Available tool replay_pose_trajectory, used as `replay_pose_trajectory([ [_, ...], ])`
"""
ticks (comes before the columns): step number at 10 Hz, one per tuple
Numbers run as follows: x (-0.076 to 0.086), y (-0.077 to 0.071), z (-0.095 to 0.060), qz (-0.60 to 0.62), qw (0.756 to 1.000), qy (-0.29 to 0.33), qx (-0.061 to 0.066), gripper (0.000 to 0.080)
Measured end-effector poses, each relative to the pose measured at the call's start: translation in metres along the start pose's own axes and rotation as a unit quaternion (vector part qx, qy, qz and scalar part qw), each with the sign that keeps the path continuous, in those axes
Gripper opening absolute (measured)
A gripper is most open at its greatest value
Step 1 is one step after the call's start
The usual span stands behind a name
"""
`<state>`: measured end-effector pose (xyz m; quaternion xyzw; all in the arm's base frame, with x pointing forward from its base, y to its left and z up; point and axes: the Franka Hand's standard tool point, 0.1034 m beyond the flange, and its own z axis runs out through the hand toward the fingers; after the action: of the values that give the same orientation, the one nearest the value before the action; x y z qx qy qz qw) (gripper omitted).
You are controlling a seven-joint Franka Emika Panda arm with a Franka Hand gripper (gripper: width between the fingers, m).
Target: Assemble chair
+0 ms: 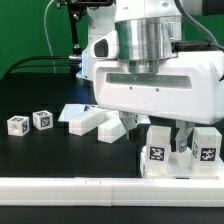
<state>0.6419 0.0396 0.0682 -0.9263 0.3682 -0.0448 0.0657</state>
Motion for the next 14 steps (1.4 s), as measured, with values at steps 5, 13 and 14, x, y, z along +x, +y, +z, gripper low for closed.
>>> replay_pose_trajectory([
  [5, -0.0065, -0.0073, 0.0008, -0.101, 0.995, -0.014, -0.020, 0.0396],
  [13, -0.0016, -0.0076, 0.0008, 0.413, 0.910, -0.019, -0.032, 0.0287],
  [14, -0.0024, -0.0083, 0.0009, 0.418, 0.908, -0.019, -0.032, 0.0287],
])
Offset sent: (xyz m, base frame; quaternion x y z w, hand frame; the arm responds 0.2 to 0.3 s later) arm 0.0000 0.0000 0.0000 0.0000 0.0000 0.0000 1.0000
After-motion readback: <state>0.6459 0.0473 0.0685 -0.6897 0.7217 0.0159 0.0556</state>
